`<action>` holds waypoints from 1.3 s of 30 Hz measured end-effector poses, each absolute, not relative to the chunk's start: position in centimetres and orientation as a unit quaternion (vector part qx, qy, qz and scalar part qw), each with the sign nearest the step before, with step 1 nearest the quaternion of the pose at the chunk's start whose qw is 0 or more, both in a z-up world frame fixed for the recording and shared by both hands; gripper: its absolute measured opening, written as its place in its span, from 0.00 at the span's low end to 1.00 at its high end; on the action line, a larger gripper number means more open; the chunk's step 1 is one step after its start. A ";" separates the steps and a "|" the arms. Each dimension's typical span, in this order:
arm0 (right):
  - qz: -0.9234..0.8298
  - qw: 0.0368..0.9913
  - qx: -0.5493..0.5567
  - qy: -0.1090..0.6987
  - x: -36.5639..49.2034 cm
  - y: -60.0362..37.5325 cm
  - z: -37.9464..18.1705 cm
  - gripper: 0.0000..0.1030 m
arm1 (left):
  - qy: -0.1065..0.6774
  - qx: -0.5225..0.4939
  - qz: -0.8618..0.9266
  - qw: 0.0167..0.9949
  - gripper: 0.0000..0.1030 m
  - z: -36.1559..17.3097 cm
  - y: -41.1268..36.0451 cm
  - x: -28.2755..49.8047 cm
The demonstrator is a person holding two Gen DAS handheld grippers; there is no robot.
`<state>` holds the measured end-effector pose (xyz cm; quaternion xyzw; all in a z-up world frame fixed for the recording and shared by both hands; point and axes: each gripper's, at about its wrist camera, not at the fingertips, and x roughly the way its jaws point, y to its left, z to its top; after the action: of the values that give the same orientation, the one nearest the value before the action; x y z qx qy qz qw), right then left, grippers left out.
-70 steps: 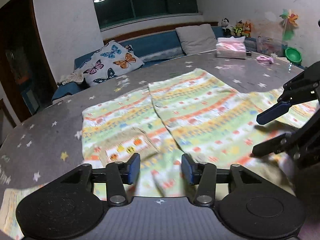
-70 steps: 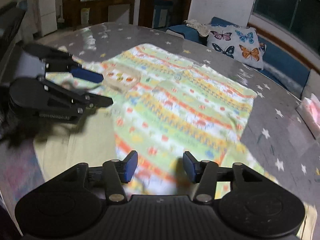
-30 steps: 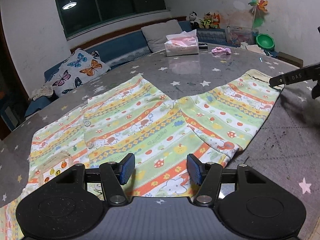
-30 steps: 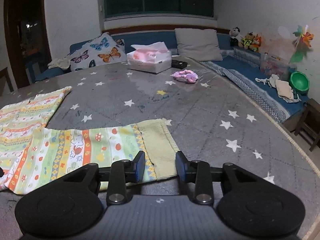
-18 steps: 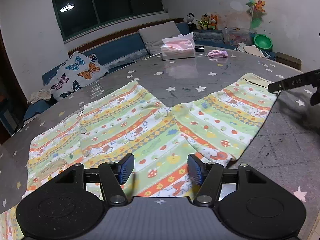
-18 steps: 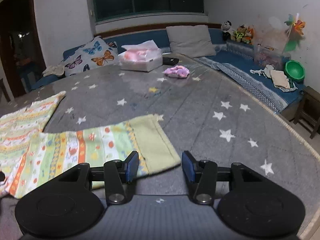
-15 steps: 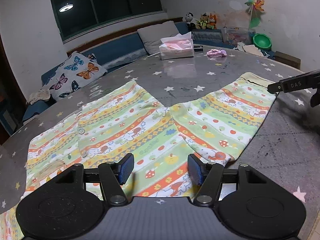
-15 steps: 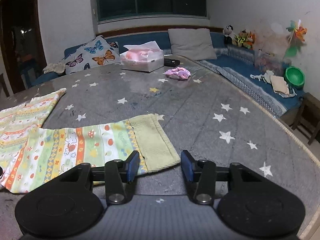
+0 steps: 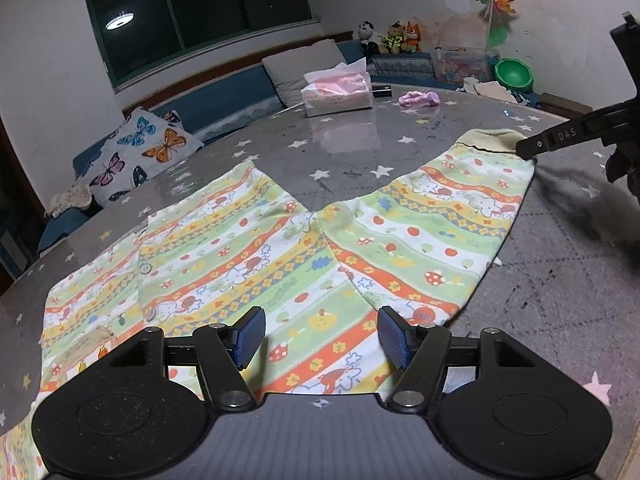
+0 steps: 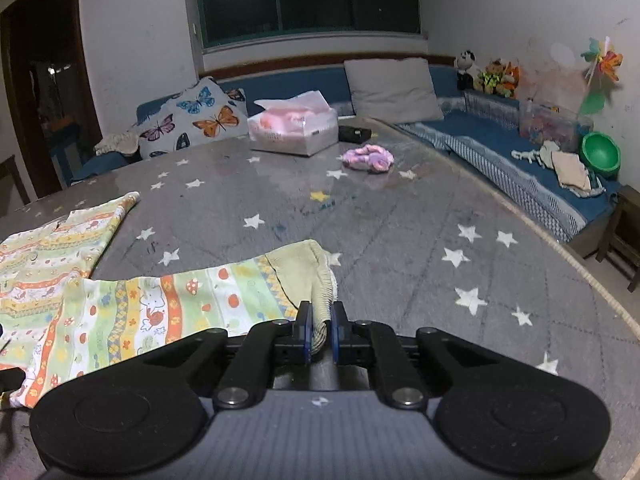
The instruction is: Fold clothes
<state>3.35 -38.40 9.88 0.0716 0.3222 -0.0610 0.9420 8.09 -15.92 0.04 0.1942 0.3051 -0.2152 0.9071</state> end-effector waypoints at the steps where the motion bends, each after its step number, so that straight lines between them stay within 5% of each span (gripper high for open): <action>1: -0.058 0.943 0.073 0.318 3.3 -38.3 10.5 0.08 | 0.305 0.193 -0.216 0.907 0.64 0.1 -15.9 8.1; 17: 0.143 0.962 -0.006 0.232 4.6 -24.1 23.5 0.08 | 0.273 0.114 -0.151 0.943 0.74 2.5 -7.1 6.2; 29: 0.278 0.916 -0.053 0.284 6.9 -7.8 18.7 0.09 | 0.279 0.052 -0.051 0.958 0.77 2.1 2.1 4.3; 39: 0.279 0.902 -0.073 0.321 5.8 -9.1 17.2 0.18 | 0.269 0.034 -0.035 0.962 0.77 3.1 3.5 3.9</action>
<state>5.82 -9.08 17.18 -0.0734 0.3206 0.2790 0.9022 3.92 3.54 3.09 0.0340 0.2693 -0.0351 0.9618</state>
